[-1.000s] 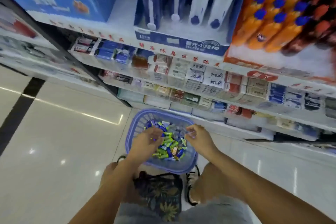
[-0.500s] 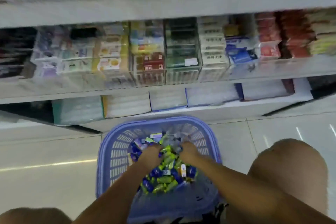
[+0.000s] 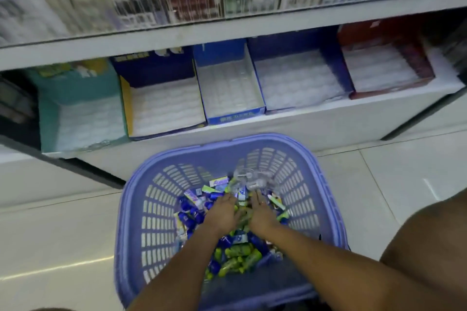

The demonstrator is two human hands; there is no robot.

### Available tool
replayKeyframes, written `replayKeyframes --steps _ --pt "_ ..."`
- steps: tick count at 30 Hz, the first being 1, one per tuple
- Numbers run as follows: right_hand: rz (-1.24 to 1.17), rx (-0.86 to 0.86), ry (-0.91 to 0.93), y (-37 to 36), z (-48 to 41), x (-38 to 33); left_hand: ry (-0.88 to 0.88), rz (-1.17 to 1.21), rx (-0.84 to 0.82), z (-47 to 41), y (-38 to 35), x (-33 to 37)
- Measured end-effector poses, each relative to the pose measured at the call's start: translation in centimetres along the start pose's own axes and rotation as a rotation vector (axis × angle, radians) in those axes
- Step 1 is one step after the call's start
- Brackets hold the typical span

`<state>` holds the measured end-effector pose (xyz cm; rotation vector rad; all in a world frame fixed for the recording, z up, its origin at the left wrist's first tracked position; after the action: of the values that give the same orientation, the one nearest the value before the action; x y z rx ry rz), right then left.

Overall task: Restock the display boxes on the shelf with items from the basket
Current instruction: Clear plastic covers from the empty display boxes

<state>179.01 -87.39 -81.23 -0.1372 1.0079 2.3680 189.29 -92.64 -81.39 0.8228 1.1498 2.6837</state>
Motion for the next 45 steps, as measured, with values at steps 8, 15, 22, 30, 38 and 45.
replayKeyframes --steps 8,15,22,30,38,45 --pt "0.132 0.155 0.075 1.3 -2.6 0.7 0.005 -0.024 0.129 0.2 -1.7 -1.8" --pt "0.093 0.365 -0.053 1.1 -4.5 0.7 -0.045 -0.022 0.200 -2.4 0.1 -3.2" --pt "0.184 0.371 -0.060 1.6 -6.0 0.4 -0.199 -0.075 0.306 -5.2 1.6 -3.4" --pt "0.363 0.306 -0.073 1.7 -6.8 0.1 -0.149 -0.129 0.314 -7.6 1.3 -2.1" --pt "0.330 0.248 -0.129 2.0 -7.2 0.3 -0.107 -0.079 0.086 -9.3 0.8 -1.8" --pt "0.466 0.085 -0.164 2.4 -7.4 0.4 -0.035 0.006 -0.039 -10.4 -0.2 -2.1"
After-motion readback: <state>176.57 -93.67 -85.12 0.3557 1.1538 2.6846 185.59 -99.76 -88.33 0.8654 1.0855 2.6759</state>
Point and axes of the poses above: each hand's wrist, its own z-axis away from the middle knuckle, its own y-axis out of the back of the hand, x = y × z, the point moved 6 cm from there along -z, towards the middle knuckle, and after that the axes turned 3 degrees about z, right-handed, at the moved point
